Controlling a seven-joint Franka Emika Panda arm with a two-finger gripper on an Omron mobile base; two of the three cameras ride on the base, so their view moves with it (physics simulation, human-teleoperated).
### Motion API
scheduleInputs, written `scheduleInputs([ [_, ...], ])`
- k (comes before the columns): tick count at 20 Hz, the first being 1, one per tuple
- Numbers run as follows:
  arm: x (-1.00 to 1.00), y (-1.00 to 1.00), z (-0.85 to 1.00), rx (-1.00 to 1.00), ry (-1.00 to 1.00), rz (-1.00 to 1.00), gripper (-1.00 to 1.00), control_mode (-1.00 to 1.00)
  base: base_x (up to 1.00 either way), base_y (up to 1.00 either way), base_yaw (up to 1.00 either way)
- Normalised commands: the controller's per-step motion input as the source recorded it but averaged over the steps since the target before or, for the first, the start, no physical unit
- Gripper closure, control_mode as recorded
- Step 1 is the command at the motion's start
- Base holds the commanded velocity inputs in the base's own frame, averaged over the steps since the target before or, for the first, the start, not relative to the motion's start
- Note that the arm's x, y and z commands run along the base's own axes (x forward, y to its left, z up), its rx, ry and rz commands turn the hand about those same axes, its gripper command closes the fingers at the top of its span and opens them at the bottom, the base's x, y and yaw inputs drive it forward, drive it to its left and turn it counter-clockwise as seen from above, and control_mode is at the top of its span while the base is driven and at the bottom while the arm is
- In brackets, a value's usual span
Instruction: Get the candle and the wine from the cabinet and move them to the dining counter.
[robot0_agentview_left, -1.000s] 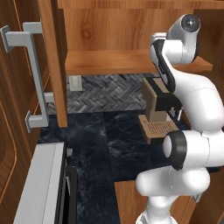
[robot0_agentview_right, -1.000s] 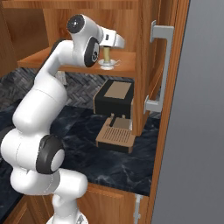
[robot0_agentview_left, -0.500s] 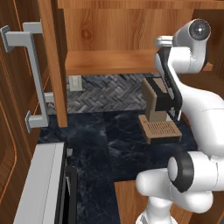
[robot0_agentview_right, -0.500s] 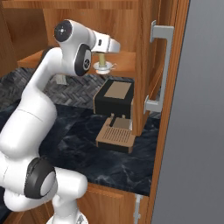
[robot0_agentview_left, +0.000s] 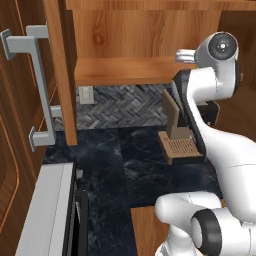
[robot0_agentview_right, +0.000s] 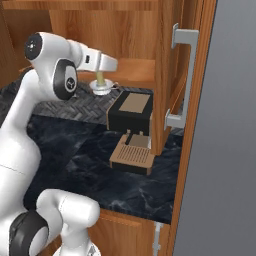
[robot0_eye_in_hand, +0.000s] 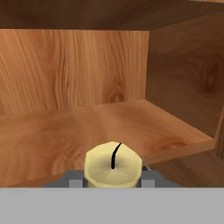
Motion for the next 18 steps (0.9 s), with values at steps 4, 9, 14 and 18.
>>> scheduleInputs([
  [4,-0.77,0.14,-0.35,0.00,0.00,0.00,1.00,-1.00,0.00,0.00,0.00],
  [9,-0.73,0.03,-0.45,-0.04,0.00,0.00,1.00,-1.00,0.00,0.00,0.00],
  [14,-0.68,0.05,-0.51,-0.06,0.00,0.00,1.00,-1.00,0.00,0.00,0.00],
  [18,-0.66,0.02,-0.45,-0.06,0.00,0.00,1.00,-1.00,0.00,0.00,0.00],
])
